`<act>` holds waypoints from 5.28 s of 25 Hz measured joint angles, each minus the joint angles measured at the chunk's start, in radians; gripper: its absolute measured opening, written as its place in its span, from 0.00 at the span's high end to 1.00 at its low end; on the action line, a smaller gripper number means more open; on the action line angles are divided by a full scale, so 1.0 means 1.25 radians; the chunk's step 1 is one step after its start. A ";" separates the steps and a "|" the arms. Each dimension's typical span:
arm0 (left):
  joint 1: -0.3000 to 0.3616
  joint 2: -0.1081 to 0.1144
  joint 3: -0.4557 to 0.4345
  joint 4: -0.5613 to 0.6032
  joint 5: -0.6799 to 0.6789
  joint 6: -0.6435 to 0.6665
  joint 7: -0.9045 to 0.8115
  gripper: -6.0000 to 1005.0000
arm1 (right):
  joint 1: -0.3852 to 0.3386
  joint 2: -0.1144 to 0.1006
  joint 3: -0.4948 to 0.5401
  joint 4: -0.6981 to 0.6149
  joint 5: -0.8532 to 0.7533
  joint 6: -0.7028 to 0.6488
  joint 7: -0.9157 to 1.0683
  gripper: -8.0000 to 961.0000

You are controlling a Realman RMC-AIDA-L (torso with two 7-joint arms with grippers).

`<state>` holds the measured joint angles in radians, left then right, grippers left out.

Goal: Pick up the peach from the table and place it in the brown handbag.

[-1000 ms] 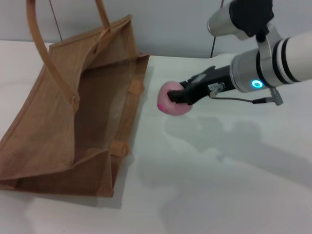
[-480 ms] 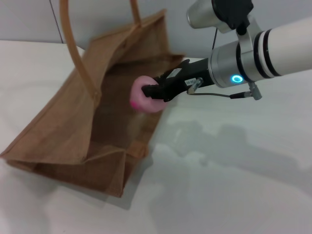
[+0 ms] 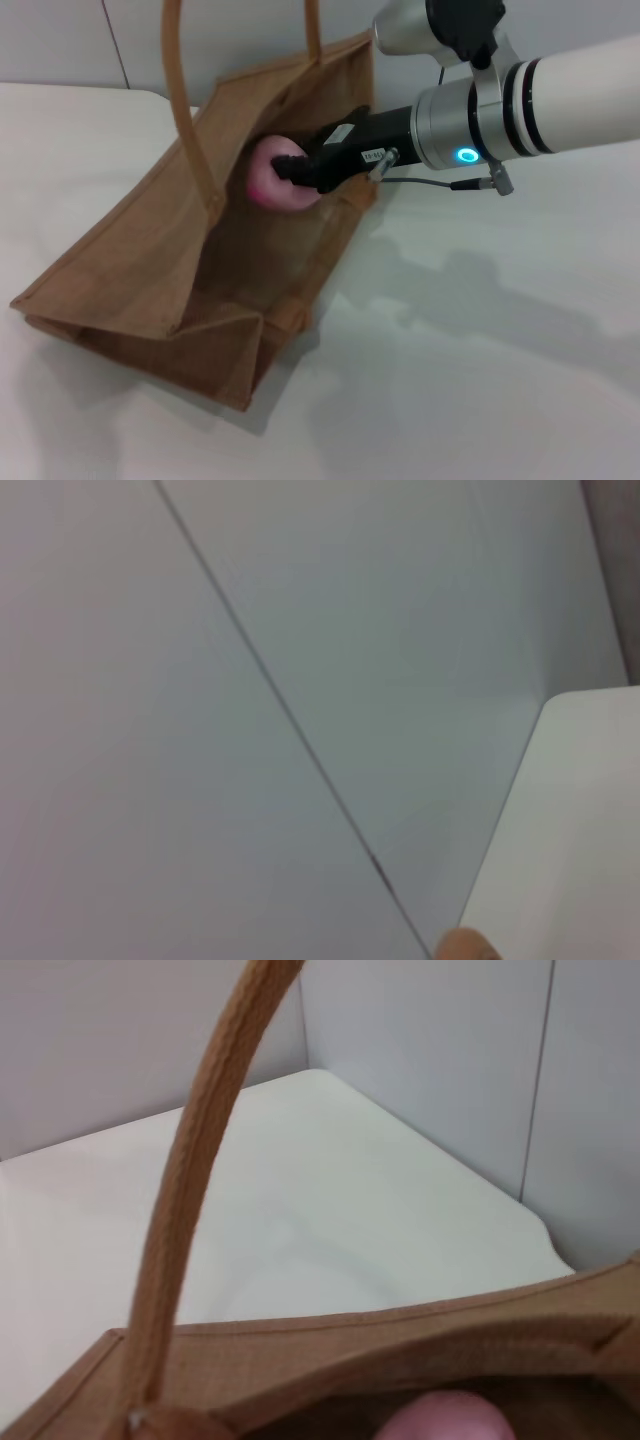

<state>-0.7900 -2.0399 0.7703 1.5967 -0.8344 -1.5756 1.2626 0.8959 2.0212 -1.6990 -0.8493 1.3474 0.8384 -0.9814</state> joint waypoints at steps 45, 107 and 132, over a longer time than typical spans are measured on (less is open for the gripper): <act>0.059 0.006 0.001 -0.013 -0.004 0.060 -0.022 0.75 | 0.017 -0.079 -0.012 0.101 0.041 0.055 0.007 0.08; 0.051 0.004 -0.155 -0.290 -0.243 0.090 0.056 0.24 | -0.254 -0.004 0.205 -0.130 -0.188 -0.368 -0.020 0.09; 0.117 -0.001 -0.136 -0.361 -0.343 0.175 0.171 0.21 | -0.250 0.000 0.208 -0.106 -0.187 -0.382 -0.048 0.09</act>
<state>-0.6438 -2.0418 0.6006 1.1454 -1.2633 -1.3569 1.4758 0.5831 2.0210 -1.4390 -0.9814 1.1140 0.3614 -1.0408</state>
